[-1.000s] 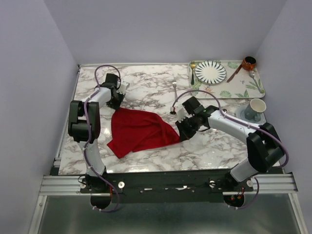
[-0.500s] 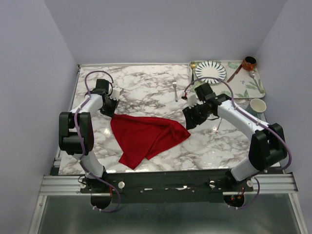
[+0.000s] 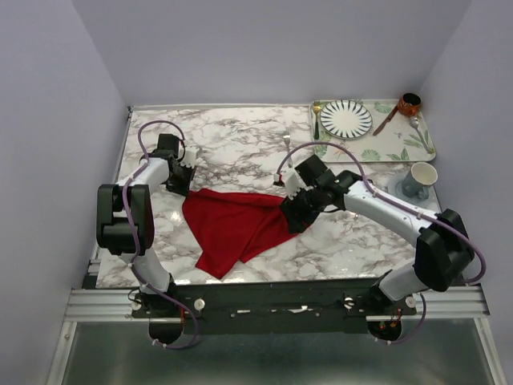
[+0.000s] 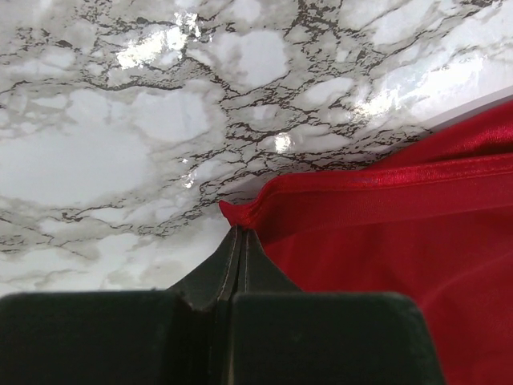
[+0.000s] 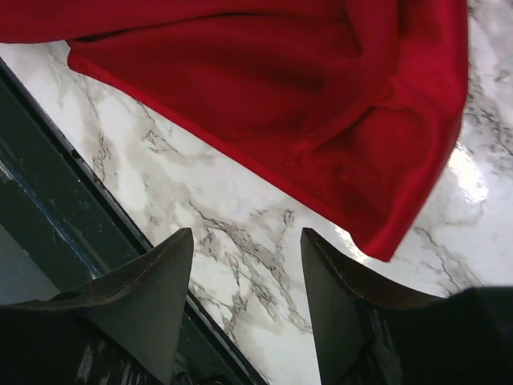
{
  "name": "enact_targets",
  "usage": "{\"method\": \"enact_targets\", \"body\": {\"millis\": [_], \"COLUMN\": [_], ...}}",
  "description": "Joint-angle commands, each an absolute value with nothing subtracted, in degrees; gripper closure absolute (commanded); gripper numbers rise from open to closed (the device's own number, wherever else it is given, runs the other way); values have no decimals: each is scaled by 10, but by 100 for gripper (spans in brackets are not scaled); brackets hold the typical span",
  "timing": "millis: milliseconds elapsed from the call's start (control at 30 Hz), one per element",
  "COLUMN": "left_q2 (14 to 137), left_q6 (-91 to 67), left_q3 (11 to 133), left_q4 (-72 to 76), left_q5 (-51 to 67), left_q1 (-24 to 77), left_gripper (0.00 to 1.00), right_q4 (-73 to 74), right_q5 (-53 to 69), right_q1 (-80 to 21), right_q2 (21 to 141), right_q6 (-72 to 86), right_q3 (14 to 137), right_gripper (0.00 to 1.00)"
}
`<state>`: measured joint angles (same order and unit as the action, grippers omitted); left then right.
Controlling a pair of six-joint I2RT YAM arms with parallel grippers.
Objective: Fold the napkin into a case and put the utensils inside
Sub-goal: Pick up the crumpled napkin from the center of the board.
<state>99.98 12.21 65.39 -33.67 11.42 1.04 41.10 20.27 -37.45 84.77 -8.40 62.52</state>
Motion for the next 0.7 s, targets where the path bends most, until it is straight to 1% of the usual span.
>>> {"method": "enact_targets", "body": {"millis": [0, 267, 467, 567, 600, 667], "left_q2": [1002, 1004, 1004, 1003, 1000, 995], "left_q6": [109, 104, 98, 93, 91, 91], "left_q3": [641, 641, 640, 639, 639, 642], "left_q4": [-323, -316, -308, -304, -303, -303], "left_q5": [137, 142, 142, 147, 149, 155], "left_q1": [11, 11, 10, 5, 4, 4], "left_gripper": [100, 100, 100, 100, 100, 100], "right_q4": [363, 316, 304, 304, 306, 310], "right_q5": [171, 156, 129, 97, 87, 63], "right_q1": [-398, -410, -412, -412, -412, -411], "right_q2": [896, 968, 1006, 1019, 1019, 1001], "right_q6": [-61, -28, -14, -4, -4, -6], "right_q3": [620, 628, 638, 642, 642, 642], "right_gripper": [36, 37, 43, 56, 68, 88]}}
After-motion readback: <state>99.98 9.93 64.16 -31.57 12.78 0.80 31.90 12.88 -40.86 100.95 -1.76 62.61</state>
